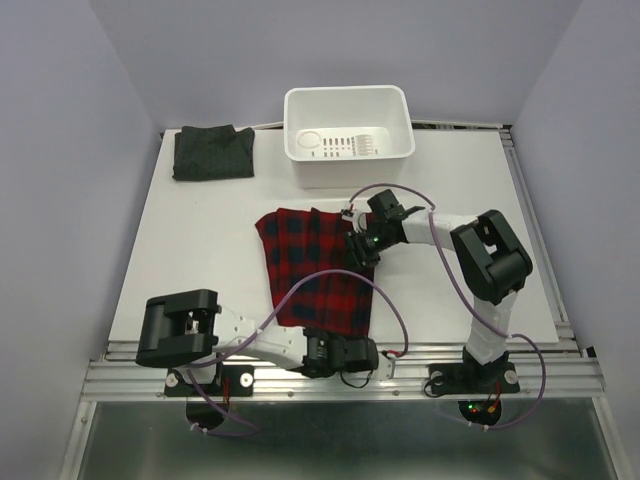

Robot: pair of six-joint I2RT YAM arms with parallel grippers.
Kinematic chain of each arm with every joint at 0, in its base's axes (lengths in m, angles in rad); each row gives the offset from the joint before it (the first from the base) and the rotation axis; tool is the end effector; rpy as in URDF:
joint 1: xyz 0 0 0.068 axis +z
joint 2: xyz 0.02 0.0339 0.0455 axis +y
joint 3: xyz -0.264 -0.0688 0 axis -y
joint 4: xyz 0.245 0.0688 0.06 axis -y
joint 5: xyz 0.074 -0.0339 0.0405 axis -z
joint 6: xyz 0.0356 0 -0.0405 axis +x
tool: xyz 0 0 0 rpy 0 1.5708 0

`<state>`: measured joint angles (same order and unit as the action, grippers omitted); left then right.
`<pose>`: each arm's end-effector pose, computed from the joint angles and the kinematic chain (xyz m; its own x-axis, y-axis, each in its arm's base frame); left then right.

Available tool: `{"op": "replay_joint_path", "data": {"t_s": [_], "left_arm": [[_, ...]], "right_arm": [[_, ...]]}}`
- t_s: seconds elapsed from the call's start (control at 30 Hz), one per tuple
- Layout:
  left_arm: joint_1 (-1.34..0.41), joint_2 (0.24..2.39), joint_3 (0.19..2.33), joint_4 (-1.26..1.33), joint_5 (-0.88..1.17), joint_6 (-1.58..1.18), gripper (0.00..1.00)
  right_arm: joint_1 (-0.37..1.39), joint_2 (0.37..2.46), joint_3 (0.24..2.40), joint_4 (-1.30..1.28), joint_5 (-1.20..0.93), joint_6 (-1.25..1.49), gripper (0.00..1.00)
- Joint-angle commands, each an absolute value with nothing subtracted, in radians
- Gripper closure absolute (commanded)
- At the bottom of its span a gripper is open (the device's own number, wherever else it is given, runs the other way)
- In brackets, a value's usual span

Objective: Fold and stack the skirts
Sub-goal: Fold the skirt

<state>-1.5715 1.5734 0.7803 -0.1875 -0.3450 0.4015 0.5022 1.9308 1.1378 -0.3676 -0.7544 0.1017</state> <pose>0.0118 -0.2952 0.1557 0.3684 0.8381 -0.4025 0.8661 -0.1521 0.4761 0.3104 0.1983 0.1365 -0.8596 -0.3876 -0.3330 -0.5055 0.5494 0.6653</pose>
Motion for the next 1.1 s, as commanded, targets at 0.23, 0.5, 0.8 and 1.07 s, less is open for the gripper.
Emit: {"op": "replay_joint_path", "data": {"t_s": [0.23, 0.5, 0.8, 1.07], "left_arm": [[-1.597, 1.453, 0.983, -0.458, -0.158, 0.353, 0.88], [-1.597, 1.365, 1.109, -0.609, 0.014, 0.437, 1.0], [-1.568, 1.305, 1.233, -0.81, 0.025, 0.641, 1.0], [-1.45, 1.309, 1.273, -0.78, -0.135, 0.845, 1.0]], "right_arm": [[0.529, 1.867, 1.242, -0.482, -0.647, 0.089, 0.47], [0.486, 1.885, 1.436, -0.492, -0.56, 0.061, 0.38], [0.466, 2.057, 1.624, -0.512, -0.497, 0.012, 0.33], [0.466, 2.109, 1.569, -0.558, -0.601, -0.045, 0.45]]}}
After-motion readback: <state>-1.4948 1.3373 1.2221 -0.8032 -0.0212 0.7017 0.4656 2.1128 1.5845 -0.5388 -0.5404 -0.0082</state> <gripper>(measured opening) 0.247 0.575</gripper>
